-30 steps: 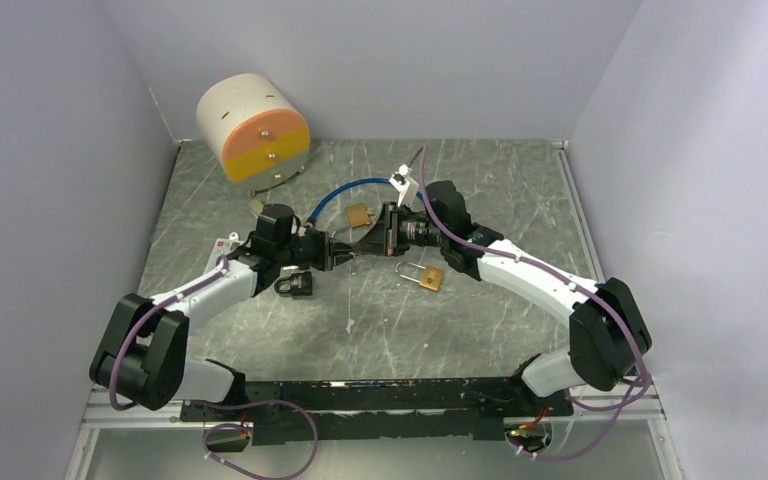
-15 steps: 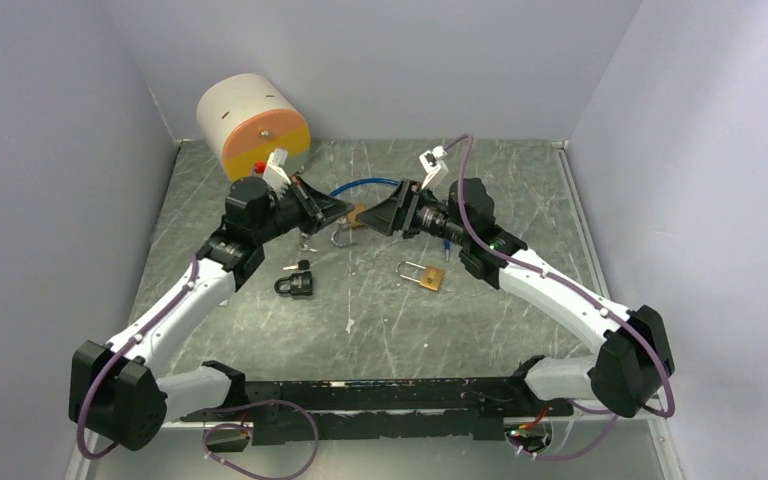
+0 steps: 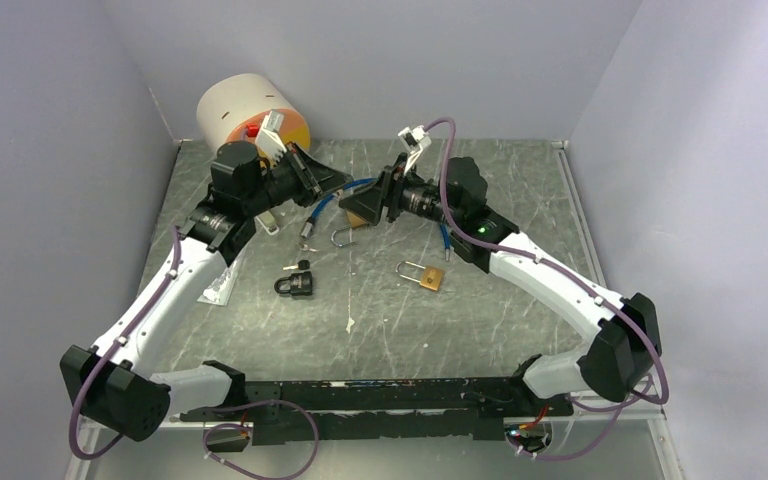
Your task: Unlock with the key
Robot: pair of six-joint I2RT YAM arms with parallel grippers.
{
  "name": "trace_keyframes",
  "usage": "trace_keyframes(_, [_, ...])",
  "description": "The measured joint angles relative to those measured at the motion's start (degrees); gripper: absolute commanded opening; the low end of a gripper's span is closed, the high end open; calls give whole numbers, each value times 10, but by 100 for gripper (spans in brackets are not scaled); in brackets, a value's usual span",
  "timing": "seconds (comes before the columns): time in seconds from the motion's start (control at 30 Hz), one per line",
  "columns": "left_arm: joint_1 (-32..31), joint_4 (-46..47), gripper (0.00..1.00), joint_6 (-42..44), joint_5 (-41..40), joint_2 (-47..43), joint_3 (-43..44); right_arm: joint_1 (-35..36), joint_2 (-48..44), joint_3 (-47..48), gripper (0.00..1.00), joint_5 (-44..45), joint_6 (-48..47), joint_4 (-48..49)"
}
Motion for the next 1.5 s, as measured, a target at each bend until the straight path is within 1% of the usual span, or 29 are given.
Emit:
trace_keyframes(0.07, [0, -16, 3, -4, 1, 3, 1, 2, 1, 11, 60, 0, -14, 0])
trace_keyframes(0.23, [1, -36, 3, -17, 2, 7, 3, 4, 13, 26, 47, -19, -37, 0])
trace_keyframes(0.27, [2, -38, 3, -21, 3, 7, 3, 4, 18, 27, 46, -28, -39, 0])
trace_keyframes(0.3, [2, -40, 3, -25, 4, 7, 4, 4, 22, 29, 46, -35, -42, 0])
trace_keyframes(0.4, [2, -43, 3, -29, 6, 7, 4, 5, 35, 34, 51, -59, -44, 0])
trace_keyframes(0.47, [2, -45, 3, -31, 7, 7, 4, 5, 42, 37, 52, -71, -44, 0])
trace_keyframes(0.5, [2, -45, 2, -31, 7, 7, 4, 5, 43, 38, 49, -75, -44, -1])
trace_keyframes(0.6, [2, -45, 3, -35, 7, 7, 4, 6, 45, 38, 35, -86, -42, 0])
trace_keyframes(0.67, [2, -45, 3, -38, 7, 7, 4, 6, 45, 40, 27, -91, -38, 0])
trace_keyframes(0.77, [2, -44, 3, -40, 7, 7, 5, 5, 51, 48, 11, -102, -35, -2])
trace_keyframes(0.83, [4, -42, 2, -40, 2, 7, 6, 3, 56, 52, 2, -112, -30, -3])
trace_keyframes(0.87, [5, -44, 3, -40, 0, 7, 6, 4, 58, 55, 0, -116, -26, -3])
trace_keyframes(0.97, [6, -46, 3, -40, -1, 7, 6, 5, 60, 58, 0, -120, -16, -2])
trace_keyframes(1.0, [6, -46, 4, -40, -1, 7, 6, 5, 60, 58, 0, -121, -12, -2])
trace_keyframes(1.07, [6, -46, 15, -40, 0, 7, 6, 5, 60, 58, 0, -121, 0, -1])
trace_keyframes(1.1, [6, -46, 24, -40, -1, 7, 6, 5, 60, 58, 0, -120, 9, 1])
trace_keyframes(1.17, [5, -48, 47, -40, -3, 6, 6, 5, 60, 57, 0, -118, 30, 12])
trace_keyframes(1.2, [4, -49, 60, -34, -4, 5, 6, 5, 60, 55, 0, -116, 40, 17])
trace_keyframes(1.23, [4, -54, 68, -33, -8, 5, 6, 5, 60, 51, 0, -113, 56, 30])
trace_keyframes(1.27, [3, -63, 74, -28, -14, 3, 6, 5, 60, 44, 0, -110, 74, 46])
trace_keyframes(1.3, [3, -73, 80, -24, -22, 1, 6, 5, 60, 37, 0, -107, 89, 56])
trace_keyframes(1.37, [3, -99, 87, -17, -43, -6, 6, 6, 59, 16, 0, -95, 127, 81])
trace_keyframes(1.43, [3, -131, 91, -9, -73, -19, 6, 5, 59, -8, 0, -82, 166, 101])
trace_keyframes(1.5, [3, -156, 92, -2, -97, -38, 4, 3, 59, -30, 0, -68, 206, 118])
